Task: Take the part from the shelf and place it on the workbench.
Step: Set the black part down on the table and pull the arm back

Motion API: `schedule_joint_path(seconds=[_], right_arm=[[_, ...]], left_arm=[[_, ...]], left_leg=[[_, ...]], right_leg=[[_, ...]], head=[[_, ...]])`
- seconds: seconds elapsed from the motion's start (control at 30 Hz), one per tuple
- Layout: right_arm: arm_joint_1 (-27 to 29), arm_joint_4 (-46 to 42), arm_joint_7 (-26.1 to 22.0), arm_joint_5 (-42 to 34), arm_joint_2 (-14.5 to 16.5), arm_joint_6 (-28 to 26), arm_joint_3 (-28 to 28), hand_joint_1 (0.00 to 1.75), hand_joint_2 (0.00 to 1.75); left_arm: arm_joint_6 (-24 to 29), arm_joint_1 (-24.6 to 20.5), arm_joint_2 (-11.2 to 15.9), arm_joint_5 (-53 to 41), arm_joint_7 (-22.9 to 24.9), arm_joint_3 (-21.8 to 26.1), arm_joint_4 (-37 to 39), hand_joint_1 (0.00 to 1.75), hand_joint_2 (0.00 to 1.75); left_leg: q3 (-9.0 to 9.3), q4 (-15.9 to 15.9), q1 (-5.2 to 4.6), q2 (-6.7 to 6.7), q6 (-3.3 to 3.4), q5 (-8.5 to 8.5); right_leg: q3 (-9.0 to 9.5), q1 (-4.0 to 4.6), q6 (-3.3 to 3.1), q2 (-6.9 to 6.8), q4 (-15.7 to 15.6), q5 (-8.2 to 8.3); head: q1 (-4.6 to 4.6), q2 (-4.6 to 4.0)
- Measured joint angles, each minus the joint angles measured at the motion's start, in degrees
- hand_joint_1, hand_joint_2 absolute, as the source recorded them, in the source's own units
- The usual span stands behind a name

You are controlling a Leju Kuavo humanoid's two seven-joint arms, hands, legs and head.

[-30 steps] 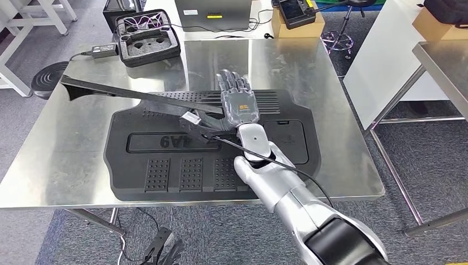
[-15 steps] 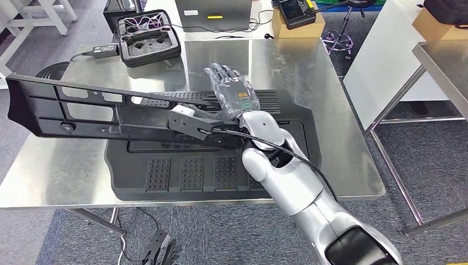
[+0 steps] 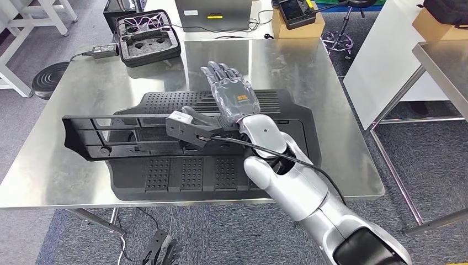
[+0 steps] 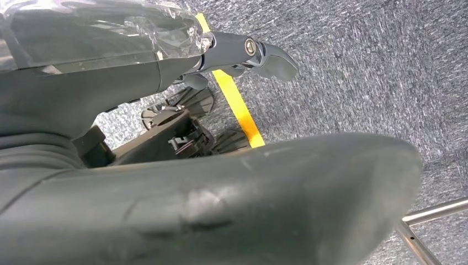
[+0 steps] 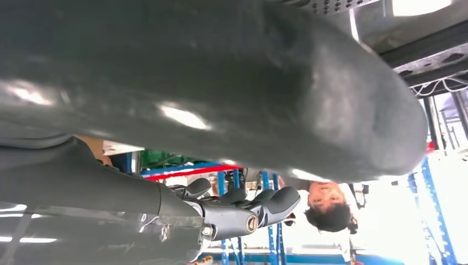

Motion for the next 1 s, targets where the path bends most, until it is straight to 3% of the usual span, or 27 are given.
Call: schedule_joint_path(seconds=[0.27, 0.63, 1.0], right_arm=[[-2.61, 3.63, -0.43, -0.21, 0.06, -0.69, 3.43, 0.00, 0.00], [-3.80, 10.13, -3.05, -5.00, 1.23, -11.16, 4.18, 0.00, 0.00], [-3.47, 10.14, -3.43, -5.70, 0.95, -11.64, 3.64, 0.00, 0.00]], left_arm=[[-0.02, -0.33, 0.00, -0.63, 0.30, 0.00, -0.18, 0.00, 0.00], [-0.07, -0.43, 0.00, -0.56, 0.21, 0.00, -0.31, 0.00, 0.00], [-0.07, -0.26, 0.00, -0.53, 0.19, 0.00, -0.32, 0.00, 0.00]], left_leg=[[0.00, 0.00, 0.02, -0.01, 0.00, 0.00], [0.03, 0.00, 0.02, -0.02, 0.00, 0.00], [0.05, 0.00, 0.00, -0.02, 0.00, 0.00]], right_leg=[[0.03, 0.00, 0.00, -0.03, 0.01, 0.00], [0.03, 0.00, 0.00, -0.02, 0.00, 0.00], [0.04, 0.00, 0.00, -0.01, 0.00, 0.00]], head=[[0.00, 0.01], [-0.01, 0.01], [0.03, 0.01]])
